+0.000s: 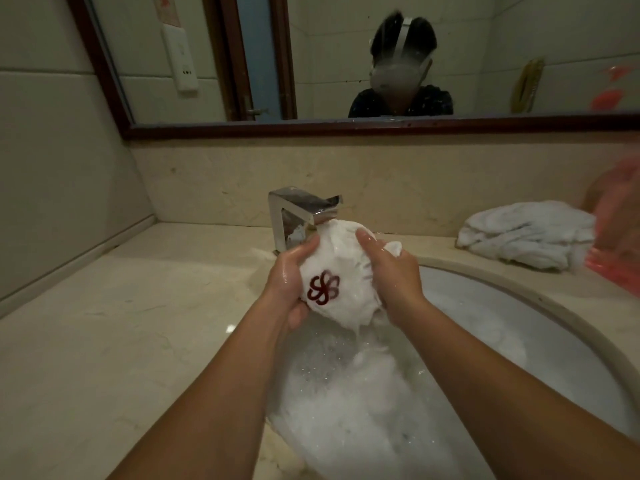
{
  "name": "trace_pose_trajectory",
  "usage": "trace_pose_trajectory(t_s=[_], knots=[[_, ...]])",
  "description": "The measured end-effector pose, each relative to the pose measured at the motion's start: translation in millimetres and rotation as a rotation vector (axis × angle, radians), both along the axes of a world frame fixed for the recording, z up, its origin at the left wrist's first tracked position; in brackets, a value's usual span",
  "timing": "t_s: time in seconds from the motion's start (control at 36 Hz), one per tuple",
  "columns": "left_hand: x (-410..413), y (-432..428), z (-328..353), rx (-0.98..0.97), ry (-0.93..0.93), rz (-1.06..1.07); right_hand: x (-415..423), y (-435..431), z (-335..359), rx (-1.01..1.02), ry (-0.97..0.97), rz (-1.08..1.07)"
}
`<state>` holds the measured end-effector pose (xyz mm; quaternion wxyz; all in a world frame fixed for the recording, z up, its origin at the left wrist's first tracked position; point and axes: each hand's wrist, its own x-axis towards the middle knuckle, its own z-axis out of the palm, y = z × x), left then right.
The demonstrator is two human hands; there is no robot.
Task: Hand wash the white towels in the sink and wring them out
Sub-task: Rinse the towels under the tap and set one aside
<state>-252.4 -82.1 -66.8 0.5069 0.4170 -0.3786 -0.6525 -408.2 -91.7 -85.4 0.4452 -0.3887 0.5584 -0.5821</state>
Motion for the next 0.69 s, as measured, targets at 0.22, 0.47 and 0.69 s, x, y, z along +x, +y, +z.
trace_pose_trajectory(t_s=[0.22,0.47,0.69], knots=[[1.7,2.0,2.3,-0.029,0.146,-0.038,1.1,5.5,7.8,-0.01,-0.233,0.125],[0.4,3.9,1.2,0.029,0.151,-0.006,-2.8,4.8,5.9,-0.056,-0.22,0.091],[10.2,-0.9,-4.9,0.141,0.252,0.153,14.4,6.4,4.4,-0.055,-0.003,0.112]])
